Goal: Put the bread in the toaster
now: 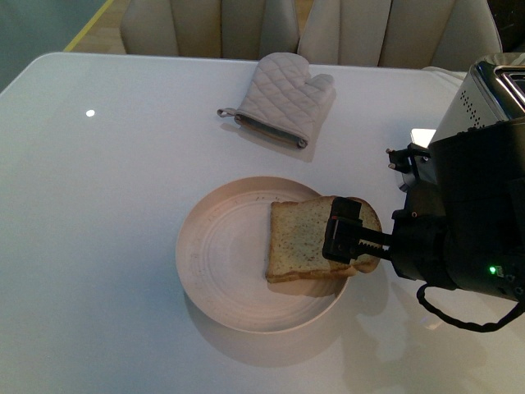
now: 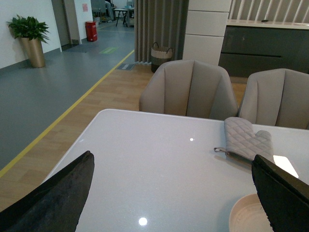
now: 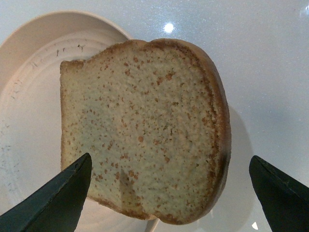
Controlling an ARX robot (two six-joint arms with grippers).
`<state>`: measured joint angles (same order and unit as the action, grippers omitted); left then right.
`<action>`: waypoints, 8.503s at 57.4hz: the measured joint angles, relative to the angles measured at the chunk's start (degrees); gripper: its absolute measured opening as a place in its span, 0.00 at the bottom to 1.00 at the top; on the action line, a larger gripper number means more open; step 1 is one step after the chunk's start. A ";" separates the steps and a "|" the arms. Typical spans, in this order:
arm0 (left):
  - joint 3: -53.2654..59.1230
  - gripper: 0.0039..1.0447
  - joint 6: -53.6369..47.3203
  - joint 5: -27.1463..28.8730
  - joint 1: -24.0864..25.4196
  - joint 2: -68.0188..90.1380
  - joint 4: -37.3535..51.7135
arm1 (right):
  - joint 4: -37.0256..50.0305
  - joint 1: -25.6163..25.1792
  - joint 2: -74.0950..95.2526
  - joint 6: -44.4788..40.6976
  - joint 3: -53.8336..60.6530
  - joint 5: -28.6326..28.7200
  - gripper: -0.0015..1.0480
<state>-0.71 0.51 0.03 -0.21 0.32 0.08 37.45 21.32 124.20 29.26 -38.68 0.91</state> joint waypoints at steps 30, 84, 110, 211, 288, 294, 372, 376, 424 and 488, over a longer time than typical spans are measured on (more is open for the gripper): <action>0.00 0.93 0.00 0.00 0.00 0.00 0.00 | 0.55 -0.46 2.56 4.28 -1.09 3.41 0.45; 0.00 0.93 0.00 0.00 0.00 0.00 0.00 | 7.15 -3.56 -32.63 -2.32 7.15 1.97 0.03; 0.00 0.93 0.00 0.00 0.00 0.00 0.00 | -21.18 -20.28 -52.04 -35.52 -4.70 -2.73 0.03; 0.00 0.93 0.00 0.00 0.00 0.00 0.00 | -36.50 -22.01 -41.00 -45.81 -6.38 -14.58 0.03; 0.00 0.93 0.00 0.00 0.00 0.00 0.00 | -24.13 -23.58 -59.14 -32.83 6.12 -4.85 0.91; 0.00 0.93 0.00 0.00 0.00 0.00 0.00 | -13.33 -22.47 -65.57 -30.69 13.31 -2.16 0.82; 0.00 0.93 -0.02 0.00 0.00 0.00 -0.04 | -20.09 -21.42 -106.90 -29.64 37.66 -0.94 0.02; 0.00 0.93 -0.02 0.00 0.00 0.00 -0.04 | -21.40 -21.42 -108.30 -29.64 37.66 -0.94 0.02; 0.00 0.93 -0.02 0.00 0.00 0.00 -0.07 | -37.27 -21.42 -123.84 -29.64 37.64 -0.94 0.19; 0.00 0.93 -0.02 0.00 0.00 0.00 -0.07 | -37.27 -21.42 -123.84 -29.59 37.64 -0.94 0.91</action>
<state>-0.71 0.49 0.03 -0.21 0.32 0.01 0.19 -0.10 0.36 -0.34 -1.04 -0.03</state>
